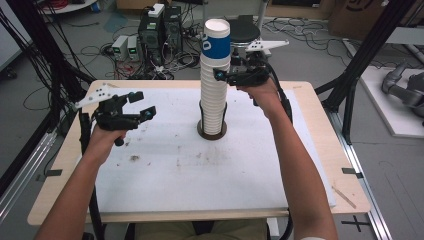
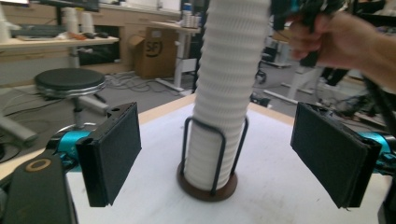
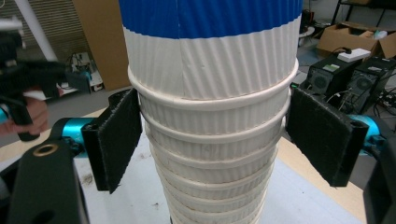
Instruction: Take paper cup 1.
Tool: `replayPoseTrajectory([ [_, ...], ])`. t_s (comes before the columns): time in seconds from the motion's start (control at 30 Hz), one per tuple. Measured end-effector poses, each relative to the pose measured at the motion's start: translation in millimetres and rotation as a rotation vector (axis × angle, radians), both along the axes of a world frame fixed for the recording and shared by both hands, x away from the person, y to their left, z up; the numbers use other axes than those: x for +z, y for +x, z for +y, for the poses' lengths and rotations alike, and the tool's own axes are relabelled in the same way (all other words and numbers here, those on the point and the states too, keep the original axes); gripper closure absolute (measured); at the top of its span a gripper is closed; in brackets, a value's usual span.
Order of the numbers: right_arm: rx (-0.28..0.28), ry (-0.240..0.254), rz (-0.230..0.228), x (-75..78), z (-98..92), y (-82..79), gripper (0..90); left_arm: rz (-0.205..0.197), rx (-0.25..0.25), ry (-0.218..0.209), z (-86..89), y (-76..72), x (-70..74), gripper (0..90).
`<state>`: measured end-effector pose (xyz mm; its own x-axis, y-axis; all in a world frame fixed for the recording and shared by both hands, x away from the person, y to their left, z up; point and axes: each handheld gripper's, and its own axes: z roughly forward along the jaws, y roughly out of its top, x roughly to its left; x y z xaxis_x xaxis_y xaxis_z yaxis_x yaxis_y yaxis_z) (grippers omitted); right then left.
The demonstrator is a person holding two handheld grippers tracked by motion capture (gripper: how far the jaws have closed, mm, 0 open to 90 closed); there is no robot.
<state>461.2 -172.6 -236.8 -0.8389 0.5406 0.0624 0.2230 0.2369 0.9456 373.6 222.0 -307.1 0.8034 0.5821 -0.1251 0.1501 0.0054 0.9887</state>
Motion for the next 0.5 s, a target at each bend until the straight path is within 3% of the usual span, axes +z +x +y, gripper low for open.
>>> replayPoseTrajectory([
  [0.07,0.001,0.0,-0.001,-0.1,-0.1,0.0,19.3,-0.004,-0.009,0.004,-2.3,2.4,5.5,15.9],
  [0.27,-0.002,0.0,0.0,0.1,-0.2,-0.7,19.9,-0.044,-0.068,0.017,-25.6,26.0,56.6,15.9],
  [0.3,-0.002,0.0,0.0,0.1,-0.2,-0.7,19.9,-0.044,-0.068,0.017,-25.6,26.0,56.6,16.0],
  [0.5,-0.001,0.0,-0.002,0.2,-0.5,-0.9,20.6,-0.071,-0.102,0.043,-49.5,44.2,89.0,15.9],
])
